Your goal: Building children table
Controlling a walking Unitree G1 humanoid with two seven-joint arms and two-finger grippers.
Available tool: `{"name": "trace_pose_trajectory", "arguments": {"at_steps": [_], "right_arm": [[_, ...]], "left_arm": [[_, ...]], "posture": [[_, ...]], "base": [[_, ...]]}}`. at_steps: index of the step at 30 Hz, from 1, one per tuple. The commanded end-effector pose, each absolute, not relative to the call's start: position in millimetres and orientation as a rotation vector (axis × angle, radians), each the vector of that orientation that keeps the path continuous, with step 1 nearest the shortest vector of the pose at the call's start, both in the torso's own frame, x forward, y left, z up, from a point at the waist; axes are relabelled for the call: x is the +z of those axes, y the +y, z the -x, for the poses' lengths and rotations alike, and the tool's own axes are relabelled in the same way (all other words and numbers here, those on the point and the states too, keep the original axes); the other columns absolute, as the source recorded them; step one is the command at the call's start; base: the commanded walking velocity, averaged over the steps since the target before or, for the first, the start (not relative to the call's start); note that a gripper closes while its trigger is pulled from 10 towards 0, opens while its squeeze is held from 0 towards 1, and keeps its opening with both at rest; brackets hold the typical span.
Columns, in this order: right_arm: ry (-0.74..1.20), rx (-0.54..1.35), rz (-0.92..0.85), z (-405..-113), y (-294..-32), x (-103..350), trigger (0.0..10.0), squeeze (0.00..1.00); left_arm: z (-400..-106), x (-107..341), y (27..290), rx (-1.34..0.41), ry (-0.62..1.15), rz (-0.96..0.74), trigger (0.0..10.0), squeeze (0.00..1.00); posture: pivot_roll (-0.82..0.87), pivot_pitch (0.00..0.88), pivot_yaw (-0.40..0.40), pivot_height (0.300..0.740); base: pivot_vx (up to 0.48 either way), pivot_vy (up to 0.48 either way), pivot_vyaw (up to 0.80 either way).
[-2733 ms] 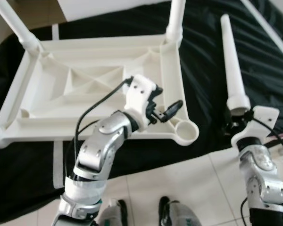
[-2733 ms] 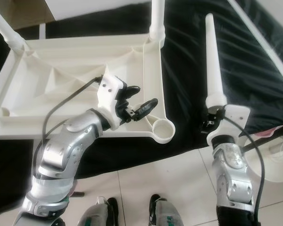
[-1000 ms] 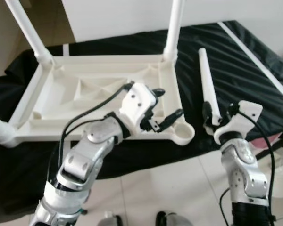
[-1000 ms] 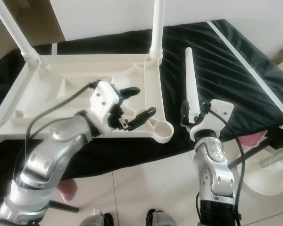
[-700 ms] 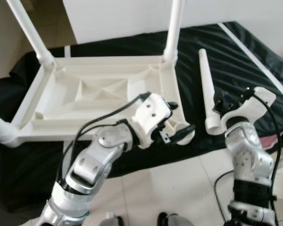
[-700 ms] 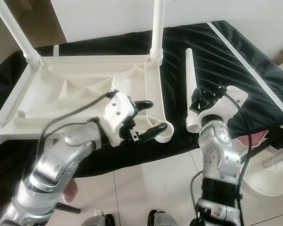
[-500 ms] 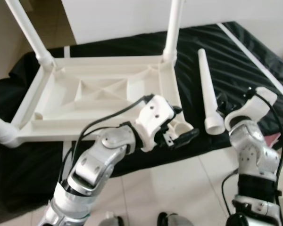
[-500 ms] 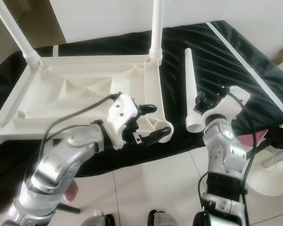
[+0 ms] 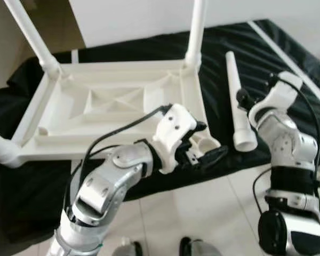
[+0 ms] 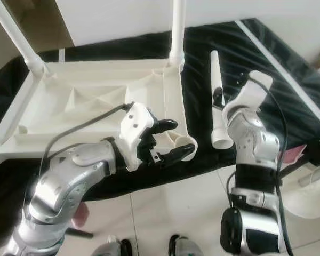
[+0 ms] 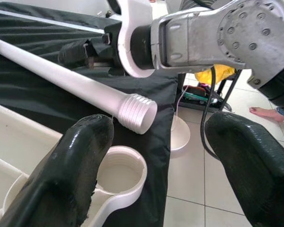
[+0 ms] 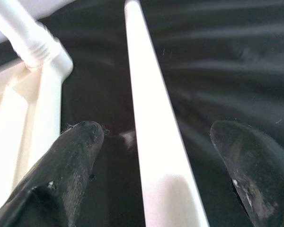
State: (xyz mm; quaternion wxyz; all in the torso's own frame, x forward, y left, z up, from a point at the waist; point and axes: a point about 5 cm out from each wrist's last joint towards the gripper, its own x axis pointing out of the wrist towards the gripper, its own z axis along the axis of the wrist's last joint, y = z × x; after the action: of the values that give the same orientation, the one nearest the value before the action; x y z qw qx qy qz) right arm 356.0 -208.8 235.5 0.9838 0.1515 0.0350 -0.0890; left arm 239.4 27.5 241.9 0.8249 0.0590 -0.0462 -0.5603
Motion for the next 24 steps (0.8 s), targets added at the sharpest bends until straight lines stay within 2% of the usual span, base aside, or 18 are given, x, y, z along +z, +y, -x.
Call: {"name": "trace_pose_trajectory", "arguments": {"at_steps": [1, 10, 17, 24], "right_arm": [[0.113, -0.172, -0.289, -357.4, -208.9, 230.7, 10.0, 0.00], [0.290, -0.184, -0.241, -364.3, -205.3, 225.2, 10.0, 0.00], [0.456, -0.121, -0.234, -364.8, -199.4, 213.6, 10.0, 0.00], [0.582, -0.107, -0.285, -365.2, -199.4, 207.3, 10.0, 0.00]], "left_arm": [[-241.3, 241.7, 31.5, -1.096, -0.088, -0.107, 10.0, 0.00], [-241.2, 241.5, 36.6, -1.051, -0.046, -0.089, 10.0, 0.00], [-242.4, 243.3, 37.0, -1.026, -0.031, -0.073, 10.0, 0.00], [-245.2, 245.7, 37.0, -0.999, -0.028, -0.061, 10.0, 0.00]], "posture": [[0.07, 0.268, 0.044, 0.740], [0.08, 0.295, 0.035, 0.740], [0.08, 0.297, 0.030, 0.740], [0.07, 0.296, 0.027, 0.740]], "base": [[0.000, 0.000, 0.00], [0.000, 0.000, 0.00], [0.000, 0.000, 0.00], [0.000, 0.000, 0.00]]}}
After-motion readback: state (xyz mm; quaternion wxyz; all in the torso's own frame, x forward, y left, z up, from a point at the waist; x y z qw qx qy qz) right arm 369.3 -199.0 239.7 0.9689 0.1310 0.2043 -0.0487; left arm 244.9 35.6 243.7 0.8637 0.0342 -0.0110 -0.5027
